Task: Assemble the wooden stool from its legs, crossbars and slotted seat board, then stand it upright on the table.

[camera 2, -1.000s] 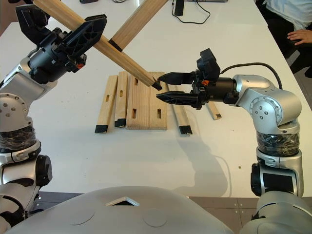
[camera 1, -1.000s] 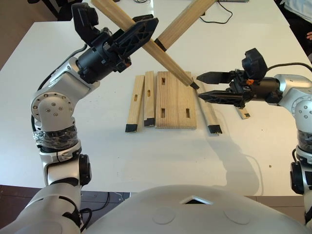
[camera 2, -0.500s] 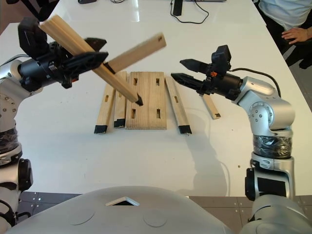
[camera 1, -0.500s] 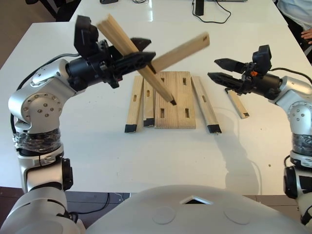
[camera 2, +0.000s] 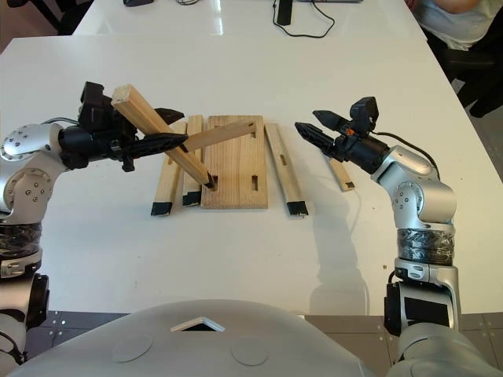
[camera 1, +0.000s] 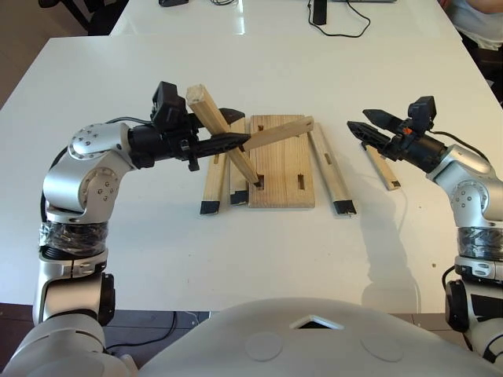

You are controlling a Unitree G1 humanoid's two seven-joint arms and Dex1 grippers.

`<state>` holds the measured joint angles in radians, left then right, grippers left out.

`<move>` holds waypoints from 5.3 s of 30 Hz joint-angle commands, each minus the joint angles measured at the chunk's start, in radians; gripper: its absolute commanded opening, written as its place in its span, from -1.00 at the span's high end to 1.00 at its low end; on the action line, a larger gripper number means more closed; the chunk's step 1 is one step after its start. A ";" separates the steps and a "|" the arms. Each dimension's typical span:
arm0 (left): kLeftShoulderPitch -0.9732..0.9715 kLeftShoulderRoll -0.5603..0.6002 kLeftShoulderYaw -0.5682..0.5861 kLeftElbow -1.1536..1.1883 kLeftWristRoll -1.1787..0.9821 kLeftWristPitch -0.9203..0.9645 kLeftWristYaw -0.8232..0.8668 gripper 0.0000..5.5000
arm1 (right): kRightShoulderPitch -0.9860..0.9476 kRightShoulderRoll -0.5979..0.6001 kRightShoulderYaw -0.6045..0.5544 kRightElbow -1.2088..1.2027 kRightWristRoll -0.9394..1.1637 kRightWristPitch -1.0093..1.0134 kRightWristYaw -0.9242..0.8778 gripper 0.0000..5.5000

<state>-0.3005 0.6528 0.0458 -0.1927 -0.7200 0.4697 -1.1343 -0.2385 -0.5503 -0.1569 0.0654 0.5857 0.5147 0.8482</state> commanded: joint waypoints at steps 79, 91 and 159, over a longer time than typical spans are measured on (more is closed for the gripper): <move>0.383 -0.433 -0.032 -0.263 0.517 0.176 0.974 -0.13 | 0.112 0.223 -0.066 0.119 -0.104 -0.143 -0.274 -0.25; 0.437 -0.560 -0.042 -0.516 0.548 0.657 1.180 -0.13 | 0.068 0.201 -0.050 0.159 -0.127 -0.146 -0.256 -0.25; 0.365 -0.552 0.051 -0.443 0.572 0.885 1.103 0.27 | -0.098 0.312 -0.121 0.052 -0.156 -0.179 -0.563 -0.25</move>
<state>0.0569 0.1202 0.0847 -0.6657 -0.1599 1.3512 -0.0470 -0.2803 -0.2261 -0.2515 0.1276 0.4500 0.3327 0.3394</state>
